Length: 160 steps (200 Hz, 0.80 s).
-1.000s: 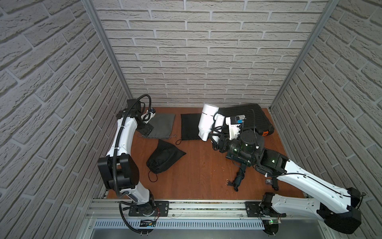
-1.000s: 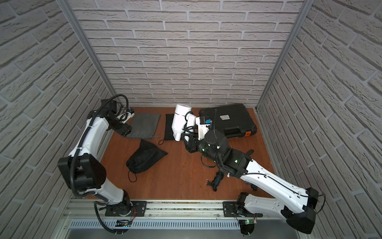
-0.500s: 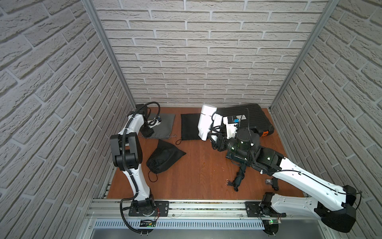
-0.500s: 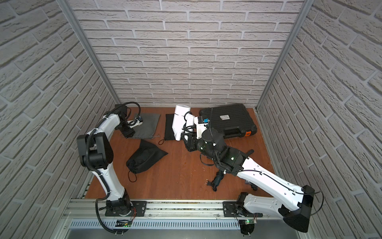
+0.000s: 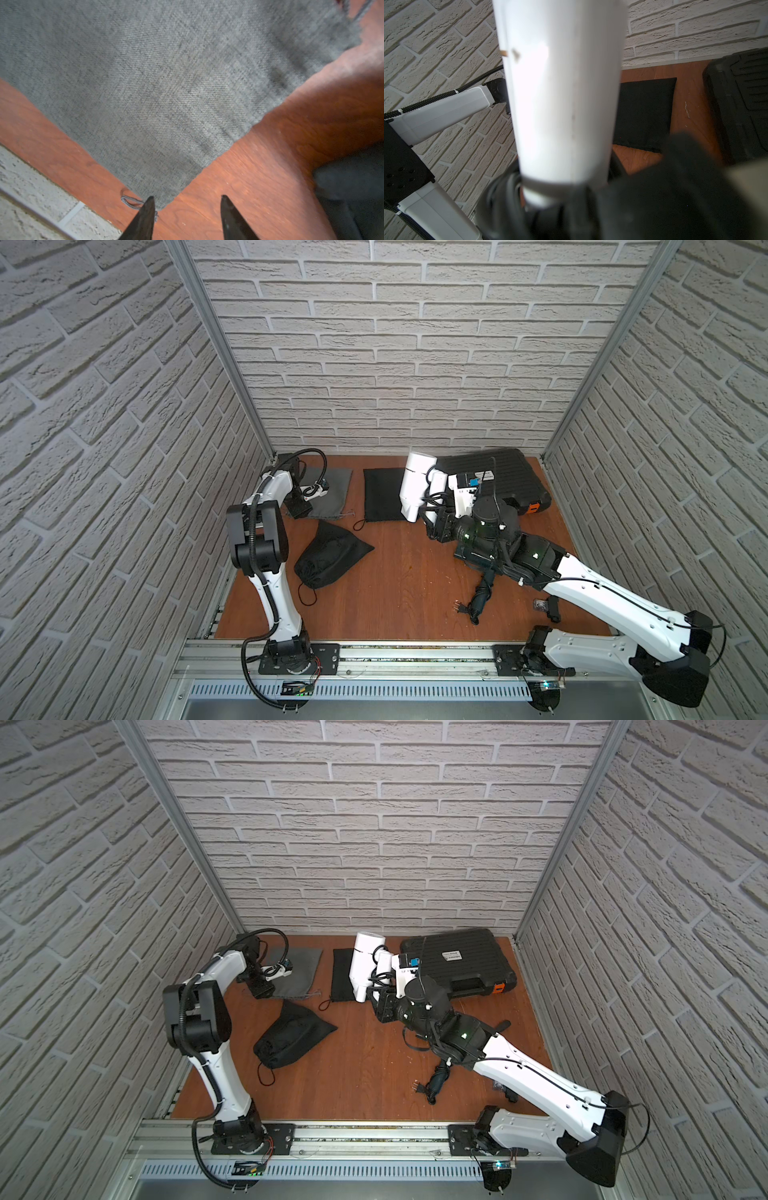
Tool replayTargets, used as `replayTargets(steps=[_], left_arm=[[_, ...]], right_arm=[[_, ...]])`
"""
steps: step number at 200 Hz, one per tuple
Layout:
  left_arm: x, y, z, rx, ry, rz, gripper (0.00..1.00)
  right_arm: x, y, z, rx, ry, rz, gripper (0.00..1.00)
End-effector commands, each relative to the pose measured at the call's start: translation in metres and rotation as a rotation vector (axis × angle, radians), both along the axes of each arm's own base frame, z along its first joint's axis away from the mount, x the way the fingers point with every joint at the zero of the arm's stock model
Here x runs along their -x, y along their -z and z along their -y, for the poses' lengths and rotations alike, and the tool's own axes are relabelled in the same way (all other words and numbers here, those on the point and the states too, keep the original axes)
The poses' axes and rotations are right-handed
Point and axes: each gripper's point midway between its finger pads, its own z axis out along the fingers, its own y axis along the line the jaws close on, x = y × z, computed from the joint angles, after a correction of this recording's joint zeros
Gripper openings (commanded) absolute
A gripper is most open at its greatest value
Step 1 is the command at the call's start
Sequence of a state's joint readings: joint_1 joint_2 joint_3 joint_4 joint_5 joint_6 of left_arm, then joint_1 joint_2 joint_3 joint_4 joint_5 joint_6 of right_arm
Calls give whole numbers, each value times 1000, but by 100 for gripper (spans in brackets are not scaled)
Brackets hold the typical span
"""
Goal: Pack away hair dryers
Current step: Pick up the drawstring bag from the corner of the board.
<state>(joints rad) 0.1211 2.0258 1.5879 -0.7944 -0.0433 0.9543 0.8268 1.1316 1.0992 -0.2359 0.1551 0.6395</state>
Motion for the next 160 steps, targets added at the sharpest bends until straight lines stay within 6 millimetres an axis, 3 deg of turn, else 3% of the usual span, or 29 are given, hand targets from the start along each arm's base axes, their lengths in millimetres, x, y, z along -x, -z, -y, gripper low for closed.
replayTargets(steps=[1, 42, 103, 127, 160], left_arm=[[-2, 13, 6, 8, 35, -6, 53], [-4, 24, 10, -17, 82, 13, 59], [-15, 32, 12, -33, 88, 27, 56], [-15, 33, 13, -33, 102, 18, 51], [-12, 34, 15, -20, 111, -2, 35]], right_arm=[[-8, -33, -6, -100, -5, 85, 2], [-12, -29, -7, -101, 0, 76, 2], [-16, -27, -6, -100, 3, 67, 2], [-17, -26, -5, -101, 6, 64, 2], [-18, -25, -6, -105, 5, 61, 2]])
